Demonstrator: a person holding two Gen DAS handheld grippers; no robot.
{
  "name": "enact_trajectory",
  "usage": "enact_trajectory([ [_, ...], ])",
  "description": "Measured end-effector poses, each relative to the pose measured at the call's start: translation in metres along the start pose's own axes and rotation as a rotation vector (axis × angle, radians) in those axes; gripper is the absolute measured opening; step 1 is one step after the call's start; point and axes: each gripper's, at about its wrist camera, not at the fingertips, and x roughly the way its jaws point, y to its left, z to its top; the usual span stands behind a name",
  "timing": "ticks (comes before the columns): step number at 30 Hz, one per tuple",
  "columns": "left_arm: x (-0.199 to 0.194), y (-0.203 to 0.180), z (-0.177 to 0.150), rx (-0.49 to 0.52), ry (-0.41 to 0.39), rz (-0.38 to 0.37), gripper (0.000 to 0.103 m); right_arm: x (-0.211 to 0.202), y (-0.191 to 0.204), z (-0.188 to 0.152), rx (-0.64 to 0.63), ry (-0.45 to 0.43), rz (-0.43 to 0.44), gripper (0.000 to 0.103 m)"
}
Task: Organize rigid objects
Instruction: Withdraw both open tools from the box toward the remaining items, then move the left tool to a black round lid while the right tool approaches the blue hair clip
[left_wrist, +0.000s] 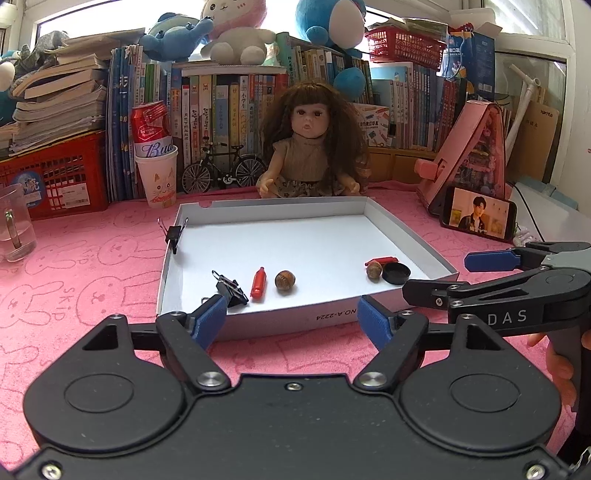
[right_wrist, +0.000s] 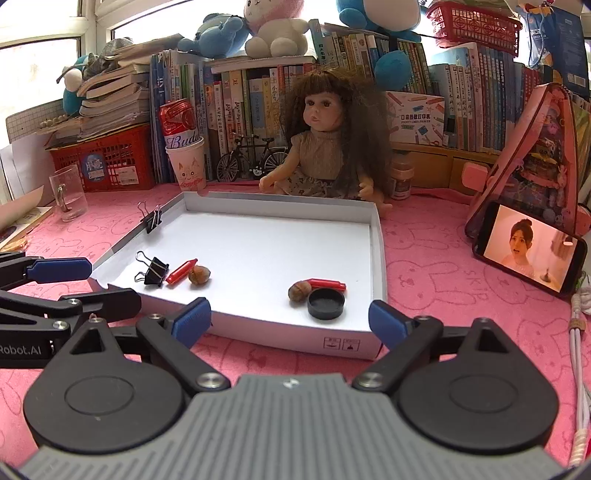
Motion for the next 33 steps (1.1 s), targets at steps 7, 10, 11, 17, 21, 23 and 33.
enact_trajectory([
  [7,-0.010,0.004,-0.016,-0.005,0.013,0.014,0.077,-0.008,0.008,-0.015,-0.035,-0.005,0.005,0.099],
  [10,-0.014,0.005,-0.022,0.002,0.014,0.022,0.077,-0.011,0.013,-0.023,-0.061,-0.012,-0.004,0.100],
  [11,-0.015,0.005,-0.023,0.004,0.015,0.024,0.077,-0.013,0.014,-0.025,-0.071,-0.015,-0.007,0.100],
  [17,-0.023,0.012,-0.035,-0.004,0.028,0.041,0.077,-0.023,0.021,-0.040,-0.117,-0.020,-0.003,0.102],
  [21,-0.028,0.017,-0.042,-0.010,0.039,0.059,0.077,-0.028,0.022,-0.050,-0.131,-0.020,-0.003,0.102],
  [23,-0.031,0.020,-0.045,-0.012,0.038,0.069,0.077,-0.032,0.022,-0.054,-0.133,-0.025,-0.006,0.102],
  [33,-0.045,0.030,-0.059,-0.038,0.045,0.110,0.075,-0.048,0.017,-0.072,-0.136,-0.031,-0.021,0.103],
])
